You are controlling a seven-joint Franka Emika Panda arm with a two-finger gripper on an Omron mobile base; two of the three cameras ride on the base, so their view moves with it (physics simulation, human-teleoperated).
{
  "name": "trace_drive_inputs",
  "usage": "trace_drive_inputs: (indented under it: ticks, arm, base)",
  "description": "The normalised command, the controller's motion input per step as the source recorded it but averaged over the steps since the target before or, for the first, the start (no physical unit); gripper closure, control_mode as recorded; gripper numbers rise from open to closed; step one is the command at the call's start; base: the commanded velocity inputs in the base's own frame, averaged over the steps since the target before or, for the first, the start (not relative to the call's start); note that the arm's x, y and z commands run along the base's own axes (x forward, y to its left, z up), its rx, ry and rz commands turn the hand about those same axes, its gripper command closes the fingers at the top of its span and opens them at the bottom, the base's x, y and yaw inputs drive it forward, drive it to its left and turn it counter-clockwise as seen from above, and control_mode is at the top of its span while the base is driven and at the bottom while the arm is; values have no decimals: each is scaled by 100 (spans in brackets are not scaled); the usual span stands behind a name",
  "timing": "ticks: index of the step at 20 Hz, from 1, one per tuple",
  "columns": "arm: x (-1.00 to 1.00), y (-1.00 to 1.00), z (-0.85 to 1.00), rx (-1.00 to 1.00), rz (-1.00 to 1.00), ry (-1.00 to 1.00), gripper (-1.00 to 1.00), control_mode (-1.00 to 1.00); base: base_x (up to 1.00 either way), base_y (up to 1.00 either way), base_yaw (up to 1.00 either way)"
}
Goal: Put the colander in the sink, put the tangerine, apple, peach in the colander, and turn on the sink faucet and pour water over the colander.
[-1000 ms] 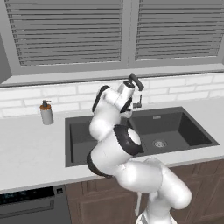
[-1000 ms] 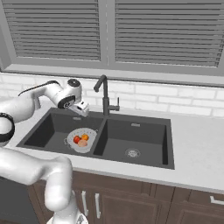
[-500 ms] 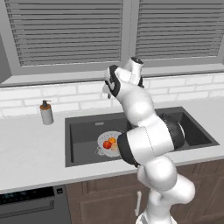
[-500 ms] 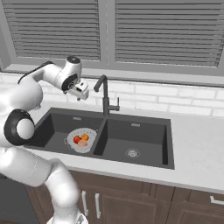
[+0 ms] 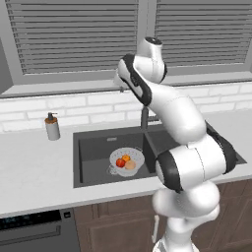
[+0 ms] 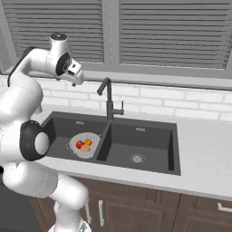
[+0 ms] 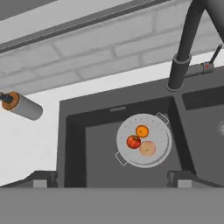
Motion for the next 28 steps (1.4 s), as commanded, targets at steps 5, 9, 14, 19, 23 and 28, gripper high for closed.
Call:
trace_drive_inputs:
  ticks: [5,9,14,19,23,28]
  arm:
    - [-3,-63,36,-23,-2,-11,-100,-100]
    - [0,-84,0,-20,-1,-13,-100,-100]
    - [-3,-73,-1,-10,0,-13,-100,-100]
    - [-3,-43,-20,2,0,-10,-100,-100]
    - [1,-4,-25,9,2,-4,-100,-100]
    - [3,0,-12,5,6,0,-100,-100]
  base:
    - [0,0,0]
    - [0,0,0]
    - [0,0,0]
    - [0,0,0]
    - [0,0,0]
    - [0,0,0]
